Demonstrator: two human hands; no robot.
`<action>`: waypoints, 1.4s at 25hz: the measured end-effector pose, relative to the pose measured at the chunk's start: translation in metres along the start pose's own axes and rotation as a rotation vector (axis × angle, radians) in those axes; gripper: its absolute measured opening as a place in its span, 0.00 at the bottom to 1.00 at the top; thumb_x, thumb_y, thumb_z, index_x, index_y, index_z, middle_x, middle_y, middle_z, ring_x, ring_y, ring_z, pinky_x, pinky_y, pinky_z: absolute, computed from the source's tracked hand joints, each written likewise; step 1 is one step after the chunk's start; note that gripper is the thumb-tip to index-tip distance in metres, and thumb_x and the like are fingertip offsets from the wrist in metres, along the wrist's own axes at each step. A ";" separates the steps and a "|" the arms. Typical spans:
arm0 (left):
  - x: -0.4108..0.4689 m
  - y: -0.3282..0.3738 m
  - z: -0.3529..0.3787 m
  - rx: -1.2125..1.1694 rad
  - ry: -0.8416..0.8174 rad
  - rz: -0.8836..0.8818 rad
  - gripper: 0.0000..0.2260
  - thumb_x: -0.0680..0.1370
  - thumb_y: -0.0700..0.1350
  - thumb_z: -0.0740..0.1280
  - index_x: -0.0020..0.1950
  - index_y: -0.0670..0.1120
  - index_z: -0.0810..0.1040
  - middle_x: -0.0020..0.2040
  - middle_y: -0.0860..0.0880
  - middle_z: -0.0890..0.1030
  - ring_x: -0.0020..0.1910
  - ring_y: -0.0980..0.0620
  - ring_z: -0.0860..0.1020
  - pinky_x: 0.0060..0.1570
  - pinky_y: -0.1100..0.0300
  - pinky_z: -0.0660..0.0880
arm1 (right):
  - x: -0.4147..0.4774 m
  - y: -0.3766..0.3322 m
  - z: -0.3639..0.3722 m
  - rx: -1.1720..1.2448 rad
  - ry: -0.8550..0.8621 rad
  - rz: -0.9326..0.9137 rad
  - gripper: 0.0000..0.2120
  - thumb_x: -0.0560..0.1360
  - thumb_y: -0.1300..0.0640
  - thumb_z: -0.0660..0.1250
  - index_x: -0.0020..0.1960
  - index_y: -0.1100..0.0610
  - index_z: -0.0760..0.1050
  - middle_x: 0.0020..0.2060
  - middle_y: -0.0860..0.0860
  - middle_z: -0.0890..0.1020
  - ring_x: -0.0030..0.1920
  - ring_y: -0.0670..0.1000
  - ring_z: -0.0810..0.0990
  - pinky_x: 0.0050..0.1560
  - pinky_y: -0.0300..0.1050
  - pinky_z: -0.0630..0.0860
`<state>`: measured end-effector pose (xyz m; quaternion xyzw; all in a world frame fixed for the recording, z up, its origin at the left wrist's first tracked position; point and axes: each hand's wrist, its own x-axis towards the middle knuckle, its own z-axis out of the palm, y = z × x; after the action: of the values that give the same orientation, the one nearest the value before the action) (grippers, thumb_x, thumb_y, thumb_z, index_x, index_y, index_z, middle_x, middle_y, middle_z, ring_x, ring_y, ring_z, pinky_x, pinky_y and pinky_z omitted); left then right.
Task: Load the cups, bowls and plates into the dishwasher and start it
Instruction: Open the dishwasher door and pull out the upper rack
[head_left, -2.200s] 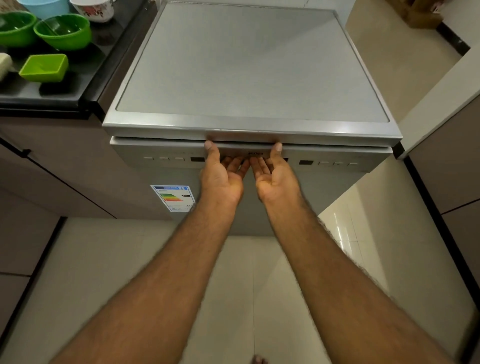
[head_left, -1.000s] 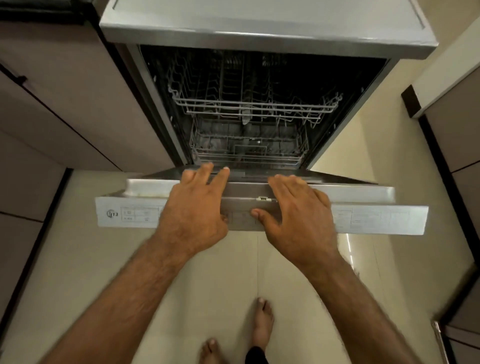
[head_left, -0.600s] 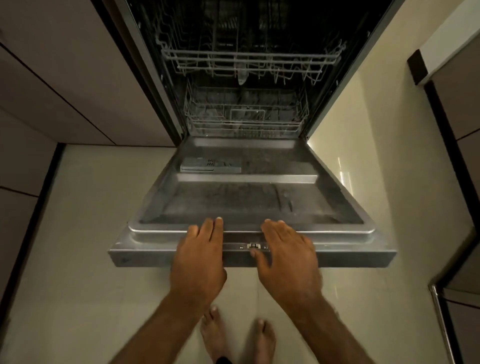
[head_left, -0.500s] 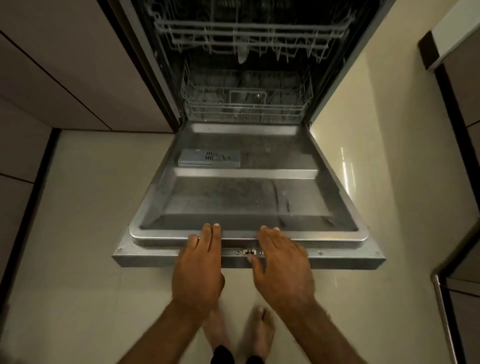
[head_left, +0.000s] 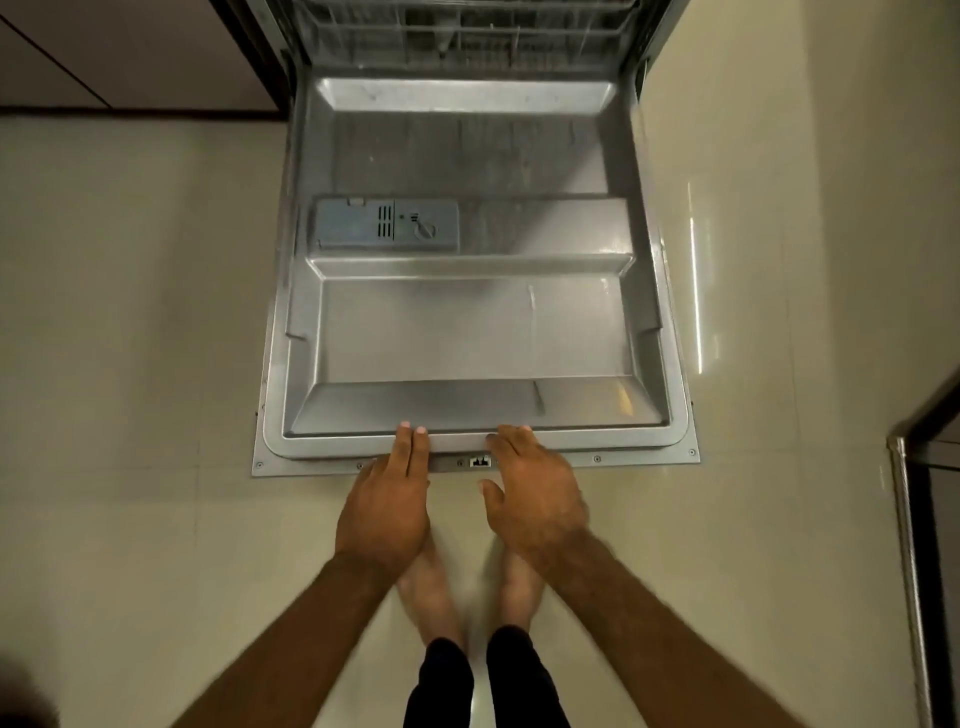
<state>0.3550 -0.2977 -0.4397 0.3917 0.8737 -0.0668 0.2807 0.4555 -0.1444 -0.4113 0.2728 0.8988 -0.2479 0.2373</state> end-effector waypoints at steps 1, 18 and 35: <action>0.004 -0.002 0.012 0.000 -0.022 0.008 0.37 0.64 0.39 0.81 0.72 0.38 0.75 0.70 0.38 0.76 0.46 0.42 0.84 0.48 0.49 0.82 | 0.006 0.002 0.011 0.001 -0.025 0.004 0.28 0.81 0.47 0.62 0.78 0.53 0.61 0.78 0.50 0.63 0.79 0.53 0.60 0.76 0.52 0.63; 0.032 -0.013 0.048 -0.167 -0.101 0.009 0.31 0.86 0.49 0.56 0.84 0.46 0.44 0.84 0.47 0.45 0.80 0.46 0.58 0.76 0.51 0.59 | 0.039 0.016 0.053 0.062 -0.220 0.082 0.36 0.82 0.47 0.62 0.82 0.51 0.46 0.82 0.51 0.51 0.81 0.55 0.48 0.80 0.56 0.52; 0.081 -0.028 -0.198 -0.221 0.282 0.048 0.35 0.84 0.60 0.53 0.83 0.49 0.37 0.84 0.48 0.41 0.83 0.47 0.42 0.80 0.48 0.45 | 0.085 -0.063 -0.172 0.014 0.209 0.041 0.38 0.82 0.44 0.61 0.82 0.48 0.42 0.82 0.53 0.43 0.81 0.55 0.41 0.80 0.60 0.46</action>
<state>0.2052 -0.1976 -0.3215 0.3845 0.8969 0.0918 0.1983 0.3041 -0.0599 -0.3076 0.3171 0.9111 -0.2195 0.1456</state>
